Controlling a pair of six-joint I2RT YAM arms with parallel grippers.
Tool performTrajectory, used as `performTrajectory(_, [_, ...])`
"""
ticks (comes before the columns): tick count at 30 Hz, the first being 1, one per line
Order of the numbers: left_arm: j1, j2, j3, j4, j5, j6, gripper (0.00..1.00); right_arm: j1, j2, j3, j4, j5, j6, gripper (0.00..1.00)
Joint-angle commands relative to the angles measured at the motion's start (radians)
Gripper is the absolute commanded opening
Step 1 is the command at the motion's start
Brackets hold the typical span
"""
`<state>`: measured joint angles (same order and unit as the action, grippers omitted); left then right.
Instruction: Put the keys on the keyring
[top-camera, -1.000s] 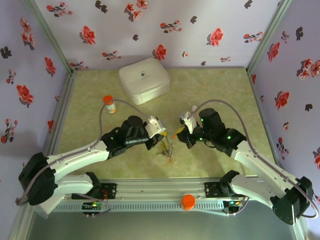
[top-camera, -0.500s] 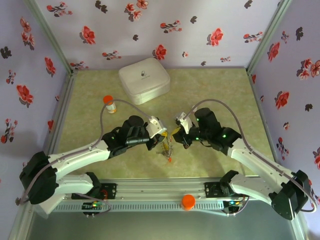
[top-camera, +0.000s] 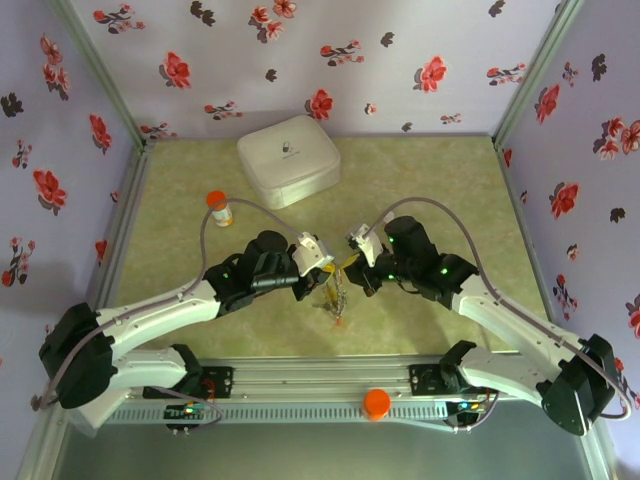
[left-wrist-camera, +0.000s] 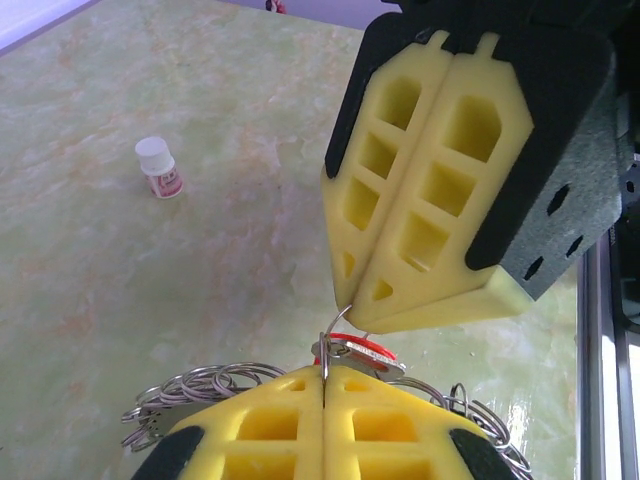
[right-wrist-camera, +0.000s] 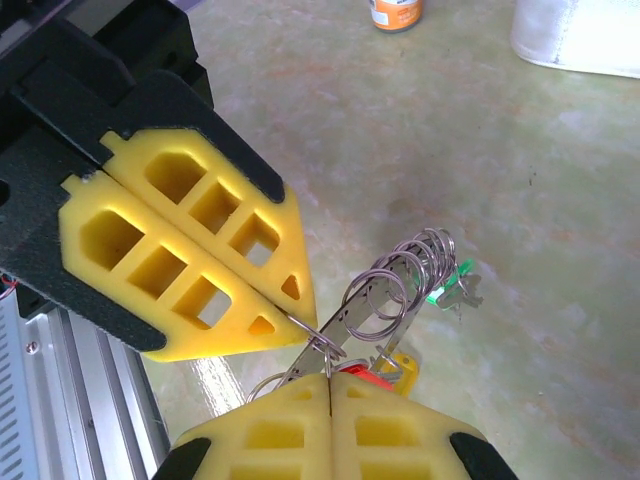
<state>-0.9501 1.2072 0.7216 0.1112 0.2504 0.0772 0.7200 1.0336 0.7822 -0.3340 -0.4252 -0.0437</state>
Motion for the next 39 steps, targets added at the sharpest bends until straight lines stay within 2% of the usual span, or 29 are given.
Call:
performTrajectory(1, [-0.006, -0.005, 0.027, 0.048, 0.029, -0.017, 0.0, 0.005, 0.008, 0.013, 0.048, 0.026, 0.033, 0.0])
performTrajectory(7, [-0.007, -0.007, 0.027, 0.051, 0.032, -0.014, 0.0, 0.006, 0.012, 0.013, 0.063, 0.058, 0.066, 0.0])
performTrajectory(22, [-0.009, -0.039, 0.001, 0.079, -0.022, 0.028, 0.0, 0.004, 0.052, 0.013, 0.097, 0.147, 0.313, 0.0])
performTrajectory(30, [-0.022, -0.051, -0.021, 0.119, -0.073, 0.065, 0.0, 0.003, 0.067, -0.001, 0.132, 0.071, 0.358, 0.0])
performTrajectory(33, [-0.025, -0.06, -0.044, 0.159, -0.073, 0.069, 0.0, -0.007, 0.067, -0.012, 0.149, -0.012, 0.37, 0.0])
performTrajectory(39, [-0.025, -0.084, -0.082, 0.211, -0.077, 0.075, 0.0, -0.011, 0.069, -0.008, 0.072, -0.007, 0.335, 0.0])
